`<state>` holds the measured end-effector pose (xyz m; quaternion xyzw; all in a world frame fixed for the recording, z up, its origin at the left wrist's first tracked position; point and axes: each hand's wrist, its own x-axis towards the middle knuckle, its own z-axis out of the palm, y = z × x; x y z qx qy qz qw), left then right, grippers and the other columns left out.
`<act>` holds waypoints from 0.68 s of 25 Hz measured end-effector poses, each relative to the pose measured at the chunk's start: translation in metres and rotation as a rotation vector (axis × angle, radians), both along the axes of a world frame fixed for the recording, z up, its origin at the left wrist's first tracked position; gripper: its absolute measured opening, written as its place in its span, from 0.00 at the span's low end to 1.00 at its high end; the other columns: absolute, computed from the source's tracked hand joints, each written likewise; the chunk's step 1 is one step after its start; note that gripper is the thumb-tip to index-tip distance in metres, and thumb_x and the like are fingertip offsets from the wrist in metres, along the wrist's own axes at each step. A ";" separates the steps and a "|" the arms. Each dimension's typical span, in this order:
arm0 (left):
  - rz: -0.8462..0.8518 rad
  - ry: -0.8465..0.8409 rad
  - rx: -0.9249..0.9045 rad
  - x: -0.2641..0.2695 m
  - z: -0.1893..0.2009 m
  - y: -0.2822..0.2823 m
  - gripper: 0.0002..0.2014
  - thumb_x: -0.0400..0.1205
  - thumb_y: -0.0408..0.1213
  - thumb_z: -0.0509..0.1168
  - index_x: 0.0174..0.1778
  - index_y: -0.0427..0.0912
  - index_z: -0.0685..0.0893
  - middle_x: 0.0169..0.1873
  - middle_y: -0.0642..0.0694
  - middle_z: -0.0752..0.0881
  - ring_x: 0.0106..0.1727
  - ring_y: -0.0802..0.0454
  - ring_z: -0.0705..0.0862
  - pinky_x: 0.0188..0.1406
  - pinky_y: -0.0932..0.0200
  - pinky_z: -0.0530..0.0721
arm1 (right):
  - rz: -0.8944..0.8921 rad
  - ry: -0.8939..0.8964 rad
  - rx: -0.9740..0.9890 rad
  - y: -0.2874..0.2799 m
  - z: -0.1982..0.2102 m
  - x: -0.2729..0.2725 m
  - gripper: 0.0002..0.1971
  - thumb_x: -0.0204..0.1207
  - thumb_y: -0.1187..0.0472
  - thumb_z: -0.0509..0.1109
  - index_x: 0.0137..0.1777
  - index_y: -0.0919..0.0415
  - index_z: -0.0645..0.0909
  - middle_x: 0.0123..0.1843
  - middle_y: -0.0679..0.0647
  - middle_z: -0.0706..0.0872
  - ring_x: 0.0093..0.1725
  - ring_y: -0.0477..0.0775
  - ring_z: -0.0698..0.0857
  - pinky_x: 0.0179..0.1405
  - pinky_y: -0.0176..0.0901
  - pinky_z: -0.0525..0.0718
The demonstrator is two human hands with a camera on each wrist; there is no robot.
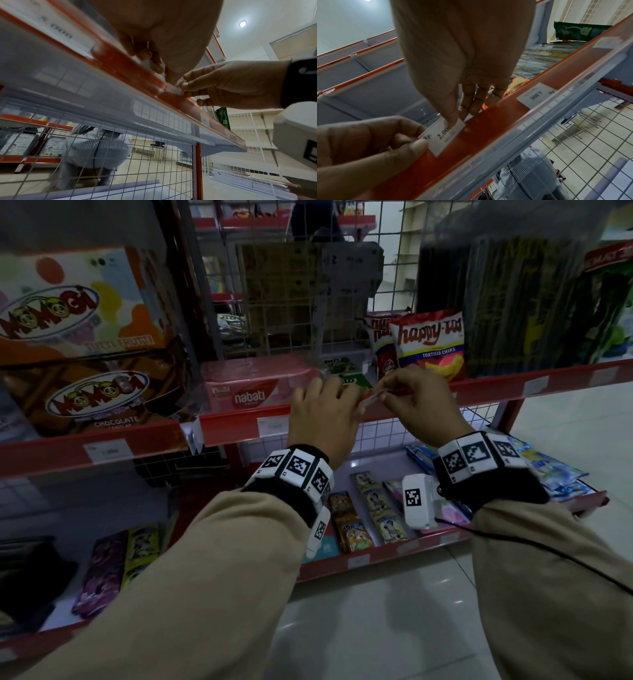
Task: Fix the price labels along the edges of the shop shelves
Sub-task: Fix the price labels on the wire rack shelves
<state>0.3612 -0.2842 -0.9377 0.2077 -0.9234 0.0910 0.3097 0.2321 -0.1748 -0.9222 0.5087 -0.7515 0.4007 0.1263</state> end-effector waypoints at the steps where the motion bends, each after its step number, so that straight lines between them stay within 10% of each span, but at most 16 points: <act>1: 0.006 -0.010 -0.003 -0.001 0.000 0.000 0.13 0.84 0.45 0.56 0.62 0.50 0.78 0.59 0.48 0.78 0.59 0.44 0.74 0.54 0.49 0.66 | -0.020 0.025 0.032 0.001 0.000 0.000 0.06 0.76 0.65 0.70 0.51 0.61 0.86 0.48 0.55 0.81 0.53 0.59 0.81 0.58 0.56 0.80; 17: 0.009 -0.012 0.012 -0.005 0.001 -0.001 0.11 0.85 0.44 0.55 0.58 0.49 0.80 0.60 0.47 0.78 0.61 0.42 0.73 0.57 0.46 0.64 | -0.063 0.247 0.298 0.006 0.004 -0.003 0.09 0.78 0.59 0.68 0.55 0.58 0.83 0.54 0.59 0.80 0.57 0.62 0.73 0.51 0.44 0.66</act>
